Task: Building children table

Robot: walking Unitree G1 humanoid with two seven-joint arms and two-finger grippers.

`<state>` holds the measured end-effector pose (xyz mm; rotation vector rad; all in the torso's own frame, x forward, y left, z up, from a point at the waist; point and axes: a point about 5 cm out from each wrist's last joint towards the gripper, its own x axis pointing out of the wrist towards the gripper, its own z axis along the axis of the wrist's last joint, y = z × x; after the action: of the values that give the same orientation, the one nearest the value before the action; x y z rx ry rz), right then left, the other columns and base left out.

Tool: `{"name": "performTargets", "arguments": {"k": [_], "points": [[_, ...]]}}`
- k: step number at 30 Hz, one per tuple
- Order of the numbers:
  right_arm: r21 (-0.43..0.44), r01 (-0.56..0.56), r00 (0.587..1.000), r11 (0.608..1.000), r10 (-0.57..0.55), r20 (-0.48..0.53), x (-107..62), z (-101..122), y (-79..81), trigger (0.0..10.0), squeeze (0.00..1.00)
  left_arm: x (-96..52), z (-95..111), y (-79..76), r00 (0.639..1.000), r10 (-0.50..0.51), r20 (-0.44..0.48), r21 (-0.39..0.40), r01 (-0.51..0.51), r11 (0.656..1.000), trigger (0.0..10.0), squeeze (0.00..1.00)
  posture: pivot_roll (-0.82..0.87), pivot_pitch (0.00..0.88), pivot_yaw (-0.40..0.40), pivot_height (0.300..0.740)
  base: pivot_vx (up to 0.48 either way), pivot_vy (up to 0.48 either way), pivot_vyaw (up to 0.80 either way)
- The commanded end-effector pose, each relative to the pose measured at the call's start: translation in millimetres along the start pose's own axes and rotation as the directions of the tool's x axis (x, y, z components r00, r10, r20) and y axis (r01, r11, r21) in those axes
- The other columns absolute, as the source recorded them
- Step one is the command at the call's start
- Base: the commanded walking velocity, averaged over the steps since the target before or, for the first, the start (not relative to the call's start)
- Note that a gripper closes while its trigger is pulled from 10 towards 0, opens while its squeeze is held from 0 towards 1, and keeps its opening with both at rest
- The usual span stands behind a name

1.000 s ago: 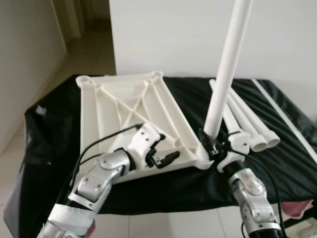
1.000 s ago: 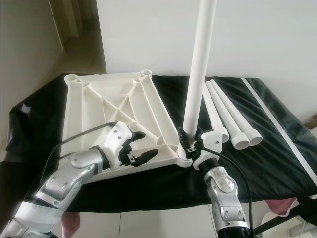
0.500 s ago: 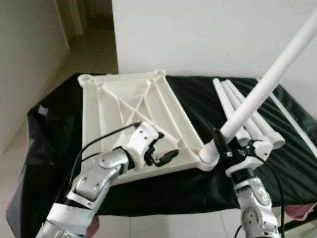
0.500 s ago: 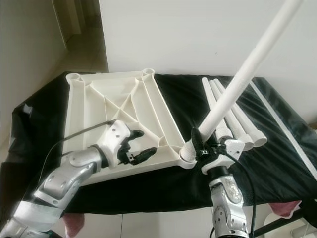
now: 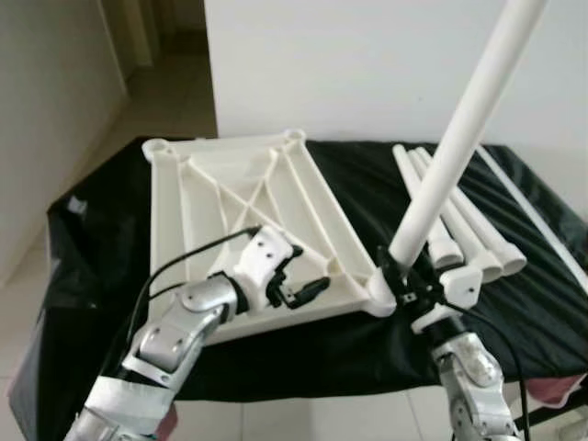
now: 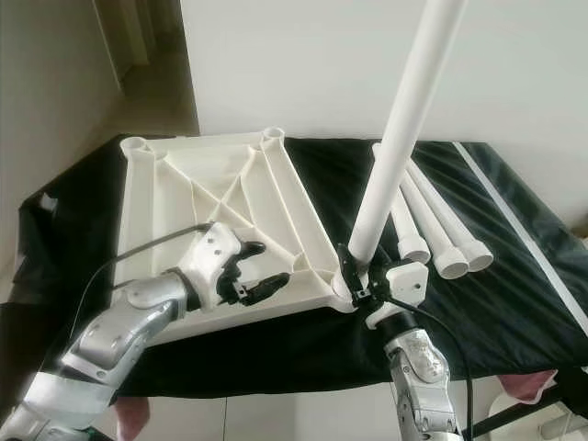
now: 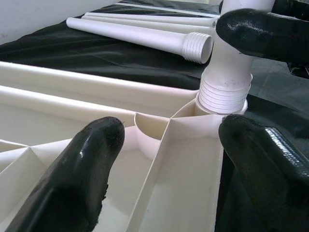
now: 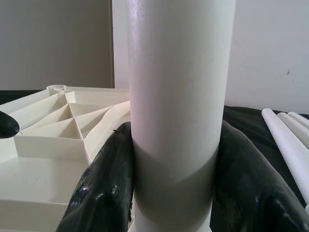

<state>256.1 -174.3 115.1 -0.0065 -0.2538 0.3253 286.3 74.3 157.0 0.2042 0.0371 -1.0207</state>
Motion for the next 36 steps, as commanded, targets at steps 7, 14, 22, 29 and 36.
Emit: {"name": "performTargets", "arguments": {"k": [7, 14, 22, 29, 36], "points": [[0.198, 0.176, 0.968, 0.964, -0.133, -0.211, -29.3, -46, -12.6, 10.0, 0.0, -0.7, 4, -1.4, 0.998, -0.056, 0.003, 0.012, 0.056, 0.998, 10.0, 0.0, 0.08, 0.0, -0.008, 0.74, 0.0, 0.0, 0.0], [0.098, 0.078, 0.98, 0.992, -0.058, -0.192, -28.4, -42, -3.3, 10.0, 0.0, -0.2, 5, -0.8, 0.998, -0.058, 0.003, 0.014, 0.058, 0.998, 10.0, 0.0, 0.07, 0.0, -0.005, 0.74, 0.0, 0.0, 0.0], [0.092, 0.062, 0.981, 0.994, -0.044, -0.191, -28.5, -43, -3.2, 10.0, 0.0, 0.5, 5, -0.6, 0.998, -0.06, 0.007, 0.011, 0.06, 0.998, 10.0, 0.0, 0.07, 0.0, -0.006, 0.74, 0.0, 0.0, 0.0], [0.197, 0.183, 0.967, 0.963, -0.141, -0.213, -33.3, -49, -14.6, 10.0, 0.0, 0.6, 5, -0.6, 0.998, -0.06, 0.009, 0.01, 0.06, 0.998, 10.0, 0.0, 0.07, 0.0, -0.007, 0.74, 0.0, 0.0, 0.0], [0.198, 0.19, 0.966, 0.962, -0.147, -0.212, -29.0, -49, -16.0, 10.0, 0.0, 0.7, 5, -0.4, 0.998, -0.062, 0.009, 0.014, 0.062, 0.998, 10.0, 0.0, 0.07, 0.0, -0.004, 0.74, 0.0, 0.0, 0.0]]}}
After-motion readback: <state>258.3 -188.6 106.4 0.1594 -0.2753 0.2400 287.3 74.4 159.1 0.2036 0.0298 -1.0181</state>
